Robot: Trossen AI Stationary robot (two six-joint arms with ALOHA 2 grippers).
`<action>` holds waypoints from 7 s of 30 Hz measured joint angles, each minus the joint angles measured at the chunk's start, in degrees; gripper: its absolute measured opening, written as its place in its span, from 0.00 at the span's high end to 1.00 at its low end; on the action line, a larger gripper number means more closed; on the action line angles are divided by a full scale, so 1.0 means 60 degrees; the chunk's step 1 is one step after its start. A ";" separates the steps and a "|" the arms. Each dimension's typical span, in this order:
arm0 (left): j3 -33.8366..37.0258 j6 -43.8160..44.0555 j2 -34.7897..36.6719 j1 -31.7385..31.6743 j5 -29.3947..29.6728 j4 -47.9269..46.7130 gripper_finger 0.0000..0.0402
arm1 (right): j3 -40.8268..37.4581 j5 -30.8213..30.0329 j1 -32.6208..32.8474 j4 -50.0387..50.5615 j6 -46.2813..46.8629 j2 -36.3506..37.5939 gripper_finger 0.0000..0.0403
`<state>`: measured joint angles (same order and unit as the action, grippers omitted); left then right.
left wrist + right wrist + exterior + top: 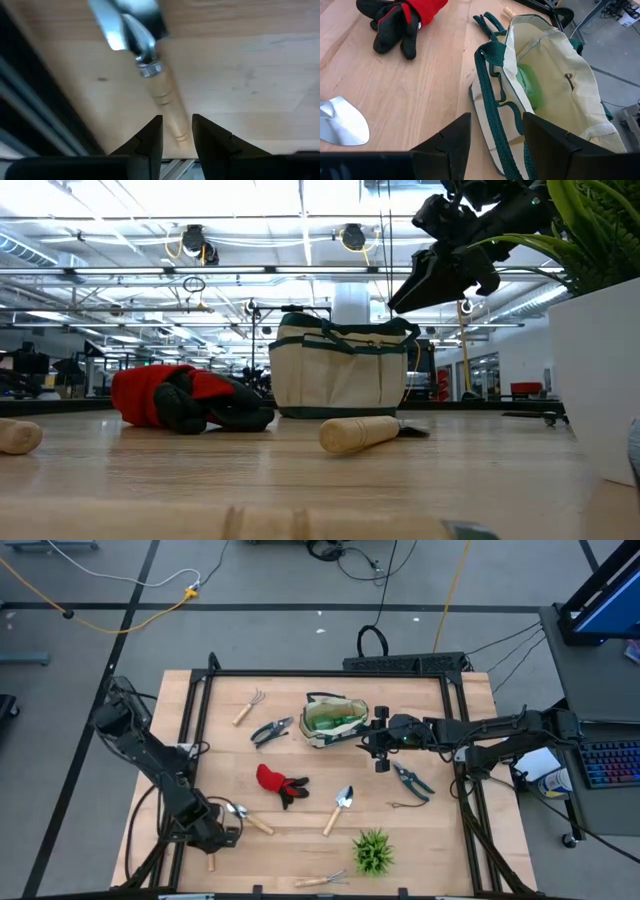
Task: Pick & Place Garden tools in Gardening bag
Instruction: Put the bottom left brown trowel into the gardening bag
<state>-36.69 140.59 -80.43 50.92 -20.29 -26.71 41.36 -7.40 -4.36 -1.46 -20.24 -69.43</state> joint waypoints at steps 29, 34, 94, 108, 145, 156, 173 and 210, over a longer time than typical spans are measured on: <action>-0.0204 -0.3158 -0.1317 0.0091 0.0661 0.0164 0.83 | 0.0000 0.0000 0.0003 -0.0072 -0.0023 0.0000 0.58; -0.0755 -0.4101 -0.1354 -0.0085 0.0891 -0.0519 0.84 | 0.0000 0.0000 0.0000 -0.0072 -0.0023 0.0000 0.58; -0.2881 -1.5488 -0.1325 -0.4737 0.6068 -0.3286 0.84 | -0.0002 0.0000 0.0000 -0.0070 -0.0023 0.0000 0.58; -0.3504 -1.7780 -0.1325 -0.5497 0.6277 -0.3301 0.84 | 0.0000 0.0000 0.0002 -0.0072 0.0000 0.0000 0.58; -0.4932 -2.4413 -0.1318 -0.8143 0.7739 0.0650 0.81 | 0.0000 -0.1049 -0.0004 0.0291 0.1502 0.0813 0.58; -0.4932 -2.5644 -0.1318 -0.8609 0.7697 0.2452 0.82 | -0.0001 -0.1053 -0.0004 0.0805 0.1539 0.1496 0.58; -0.4951 -2.5703 -0.2250 -0.9598 0.7032 0.3834 0.82 | -0.0004 -0.1053 -0.0004 0.0799 0.1774 0.1665 0.58; -0.4936 -2.7507 -0.3160 -1.0805 0.4540 0.1776 0.82 | -0.0004 -0.1016 -0.0007 0.0824 0.1764 0.1661 0.58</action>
<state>-66.30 -24.45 -99.39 -13.91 6.95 -16.05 41.34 -13.50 -4.40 3.49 -9.66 -59.46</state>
